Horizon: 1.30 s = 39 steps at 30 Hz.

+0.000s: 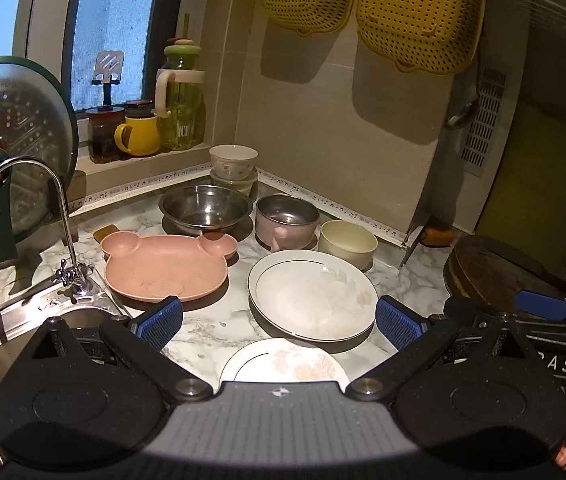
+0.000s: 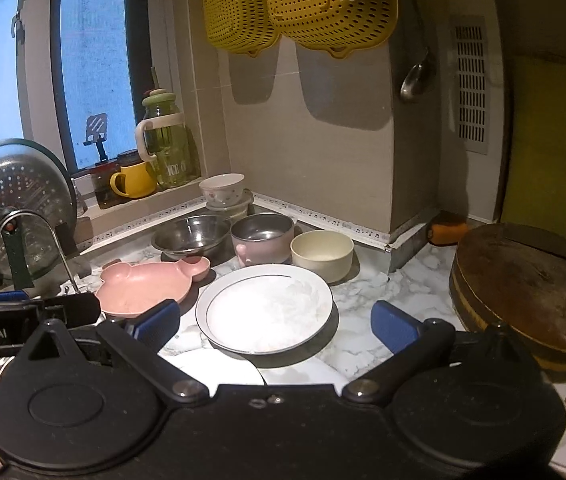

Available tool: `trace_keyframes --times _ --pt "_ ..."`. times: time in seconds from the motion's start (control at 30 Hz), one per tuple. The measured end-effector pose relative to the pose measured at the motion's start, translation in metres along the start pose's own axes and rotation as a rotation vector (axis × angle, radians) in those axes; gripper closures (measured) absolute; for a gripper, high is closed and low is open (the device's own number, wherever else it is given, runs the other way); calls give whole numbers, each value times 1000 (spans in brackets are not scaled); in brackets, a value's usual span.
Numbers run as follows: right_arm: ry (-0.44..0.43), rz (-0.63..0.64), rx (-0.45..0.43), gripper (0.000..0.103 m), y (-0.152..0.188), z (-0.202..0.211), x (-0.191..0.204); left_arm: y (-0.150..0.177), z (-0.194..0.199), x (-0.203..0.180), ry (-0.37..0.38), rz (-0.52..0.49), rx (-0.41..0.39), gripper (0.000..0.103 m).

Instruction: Organize plates and bowls

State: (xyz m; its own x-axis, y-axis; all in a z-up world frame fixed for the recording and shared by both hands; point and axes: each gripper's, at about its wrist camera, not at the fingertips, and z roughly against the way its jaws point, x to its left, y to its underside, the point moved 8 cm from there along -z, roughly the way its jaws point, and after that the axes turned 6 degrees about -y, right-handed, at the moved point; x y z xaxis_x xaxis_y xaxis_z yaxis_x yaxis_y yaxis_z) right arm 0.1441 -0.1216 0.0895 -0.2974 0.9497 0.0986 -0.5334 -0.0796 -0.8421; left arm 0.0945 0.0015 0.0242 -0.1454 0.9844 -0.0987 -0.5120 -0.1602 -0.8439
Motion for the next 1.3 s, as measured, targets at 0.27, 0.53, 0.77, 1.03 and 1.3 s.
trace_keyframes --times 0.27,0.53,0.77,1.03,1.3 --pt "-22 1 42 1 -12 -4 -5 -8 -1 -3 -16 36 76 0" --pt "-40 -18 87 2 -10 -5 -5 -2 2 -6 -24 39 108 0" --pt "-41 -27 97 2 -8 -3 -7 4 3 -10 -9 40 127 0" --pt "-41 -26 94 2 -8 1 -8 5 9 -13 -2 32 114 0" --pt "-39 -23 90 2 -8 5 -8 5 11 -12 6 35 114 0"
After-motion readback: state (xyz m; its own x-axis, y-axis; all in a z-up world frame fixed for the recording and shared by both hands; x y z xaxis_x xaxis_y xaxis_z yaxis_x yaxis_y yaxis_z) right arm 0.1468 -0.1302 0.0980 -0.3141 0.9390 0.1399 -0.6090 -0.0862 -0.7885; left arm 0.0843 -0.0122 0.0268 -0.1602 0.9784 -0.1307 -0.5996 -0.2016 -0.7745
